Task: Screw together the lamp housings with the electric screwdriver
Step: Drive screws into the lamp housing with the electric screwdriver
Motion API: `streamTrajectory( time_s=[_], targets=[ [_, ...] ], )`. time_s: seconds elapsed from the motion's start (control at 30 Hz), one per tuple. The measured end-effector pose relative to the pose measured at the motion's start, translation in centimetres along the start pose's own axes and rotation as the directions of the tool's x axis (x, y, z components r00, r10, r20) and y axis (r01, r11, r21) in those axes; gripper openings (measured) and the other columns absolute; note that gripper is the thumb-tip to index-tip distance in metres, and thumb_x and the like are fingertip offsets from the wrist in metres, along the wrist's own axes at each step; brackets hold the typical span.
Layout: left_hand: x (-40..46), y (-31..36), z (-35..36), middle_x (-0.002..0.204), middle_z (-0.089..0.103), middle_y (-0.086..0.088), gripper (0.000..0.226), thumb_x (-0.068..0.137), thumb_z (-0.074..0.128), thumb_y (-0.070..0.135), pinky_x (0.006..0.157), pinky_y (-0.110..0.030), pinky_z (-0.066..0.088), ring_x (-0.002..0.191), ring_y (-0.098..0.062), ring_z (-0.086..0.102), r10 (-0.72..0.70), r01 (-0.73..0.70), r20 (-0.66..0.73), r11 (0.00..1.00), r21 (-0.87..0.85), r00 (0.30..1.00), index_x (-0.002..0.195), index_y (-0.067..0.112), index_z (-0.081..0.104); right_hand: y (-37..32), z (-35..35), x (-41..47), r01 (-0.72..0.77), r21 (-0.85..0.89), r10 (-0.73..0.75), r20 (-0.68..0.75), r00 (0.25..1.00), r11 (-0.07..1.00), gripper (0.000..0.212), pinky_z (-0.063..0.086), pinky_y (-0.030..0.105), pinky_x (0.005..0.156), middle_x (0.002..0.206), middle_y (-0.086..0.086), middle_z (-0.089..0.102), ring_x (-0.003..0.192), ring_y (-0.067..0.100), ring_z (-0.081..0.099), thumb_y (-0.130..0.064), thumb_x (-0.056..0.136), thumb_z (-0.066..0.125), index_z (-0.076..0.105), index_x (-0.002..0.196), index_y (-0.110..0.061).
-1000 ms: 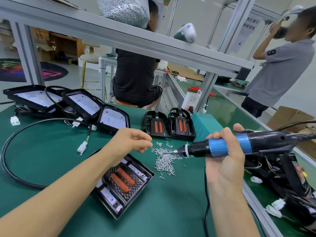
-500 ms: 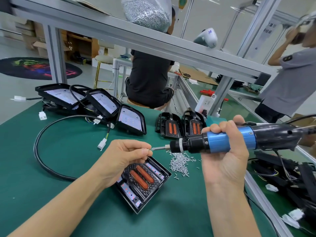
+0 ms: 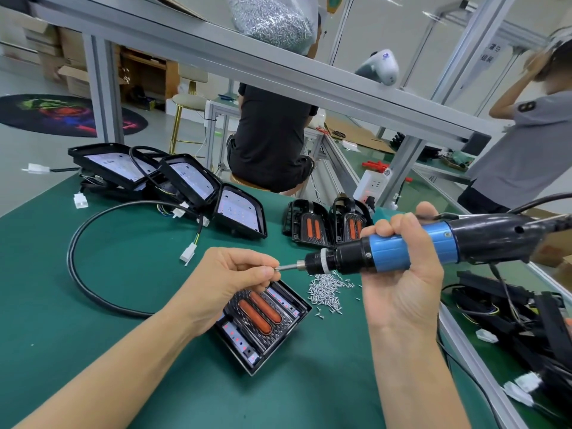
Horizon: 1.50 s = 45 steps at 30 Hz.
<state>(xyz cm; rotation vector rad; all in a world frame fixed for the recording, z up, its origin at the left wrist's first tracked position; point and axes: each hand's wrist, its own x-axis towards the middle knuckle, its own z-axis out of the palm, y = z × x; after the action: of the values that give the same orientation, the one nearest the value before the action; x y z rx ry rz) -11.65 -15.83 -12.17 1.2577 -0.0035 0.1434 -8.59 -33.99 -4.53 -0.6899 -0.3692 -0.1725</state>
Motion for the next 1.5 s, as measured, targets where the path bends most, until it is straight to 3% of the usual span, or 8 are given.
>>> streamTrajectory(
  time_s=[0.3,0.43,0.6,0.7,0.87,1.03,1.27,1.5],
  targets=[
    [-0.1,-0.7,-0.5,0.080,0.075,-0.004,0.010,0.082,0.070,0.004,0.083,-0.035,0.054,0.074,-0.020,0.070,0.045,-0.011,-0.053,0.854,0.520,0.998,0.084,0.012,0.076,0.4,-1.9,0.0,0.023,-0.165,-0.025,-0.010,1.000,0.986,0.029,0.048,0.028,0.073,0.066,-0.005,0.054,0.061,0.011,0.054,-0.002,0.078,0.061,0.055,0.099,-0.022],
    [-0.8,-1.6,0.2,0.071,0.073,-0.011,0.014,0.092,0.056,0.001,0.059,-0.038,0.057,0.055,-0.033,0.069,0.011,-0.013,0.007,0.862,0.507,1.000,0.086,0.008,0.066,1.3,-3.2,-0.2,0.010,-0.302,-0.024,-0.043,0.999,0.953,0.031,0.044,0.028,0.070,0.064,-0.004,0.054,0.061,0.016,0.052,-0.004,0.074,0.064,0.053,0.099,-0.020],
    [-0.7,-3.0,0.8,0.063,0.072,0.004,0.023,0.091,0.058,0.005,0.052,-0.034,0.054,0.047,-0.023,0.067,0.118,-0.083,-0.016,0.785,0.614,0.993,0.077,0.021,0.065,1.9,-4.0,-0.4,-0.008,-0.350,-0.007,-0.044,0.999,0.937,0.033,0.047,0.024,0.065,0.068,-0.003,0.055,0.063,0.016,0.052,-0.002,0.073,0.065,0.054,0.098,-0.019],
    [-0.5,-3.5,0.9,0.068,0.068,0.021,0.025,0.091,0.059,0.011,0.065,-0.029,0.051,0.046,-0.008,0.065,0.183,-0.122,-0.004,0.672,0.730,0.983,0.073,0.027,0.061,2.1,-4.0,-0.3,-0.006,-0.350,-0.007,-0.034,0.999,0.937,0.033,0.048,0.023,0.064,0.065,-0.003,0.055,0.062,0.016,0.053,-0.001,0.073,0.065,0.053,0.099,-0.017],
    [-0.2,-3.7,0.9,0.070,0.067,0.012,0.014,0.092,0.059,0.022,0.076,-0.039,0.050,0.064,-0.003,0.062,0.223,-0.126,0.003,0.541,0.832,0.975,0.079,0.027,0.061,2.2,-3.9,-0.1,0.018,-0.376,-0.021,-0.003,1.000,0.927,0.028,0.047,0.026,0.067,0.067,-0.001,0.053,0.063,0.017,0.051,-0.001,0.074,0.066,0.059,0.084,-0.026],
    [-0.2,-3.7,1.0,0.067,0.068,0.013,0.014,0.093,0.057,0.024,0.077,-0.038,0.049,0.067,-0.002,0.062,0.202,-0.123,0.015,0.531,0.838,0.979,0.079,0.027,0.059,2.2,-3.8,0.0,0.032,-0.408,-0.018,0.040,0.999,0.912,0.028,0.047,0.026,0.069,0.069,-0.002,0.053,0.066,0.019,0.049,-0.002,0.073,0.067,0.061,0.066,-0.029],
    [0.1,-3.8,1.1,0.064,0.066,0.015,0.013,0.093,0.055,0.027,0.082,-0.034,0.043,0.068,0.002,0.058,0.216,-0.133,0.034,0.464,0.876,0.976,0.080,0.027,0.058,2.2,-3.9,0.1,0.016,-0.430,-0.002,0.033,0.999,0.903,0.027,0.047,0.025,0.068,0.069,-0.001,0.052,0.066,0.018,0.049,-0.002,0.073,0.068,0.061,0.069,-0.028],
    [0.2,-4.1,0.9,0.069,0.065,0.004,0.019,0.093,0.055,0.019,0.073,-0.038,0.050,0.045,-0.005,0.063,0.164,-0.110,0.016,0.581,0.806,0.986,0.076,0.027,0.057,1.9,-4.3,-0.1,0.015,-0.368,-0.037,-0.053,0.998,0.930,0.033,0.046,0.024,0.067,0.066,0.001,0.053,0.064,0.017,0.051,-0.002,0.074,0.065,0.056,0.100,-0.019]
  ],
)
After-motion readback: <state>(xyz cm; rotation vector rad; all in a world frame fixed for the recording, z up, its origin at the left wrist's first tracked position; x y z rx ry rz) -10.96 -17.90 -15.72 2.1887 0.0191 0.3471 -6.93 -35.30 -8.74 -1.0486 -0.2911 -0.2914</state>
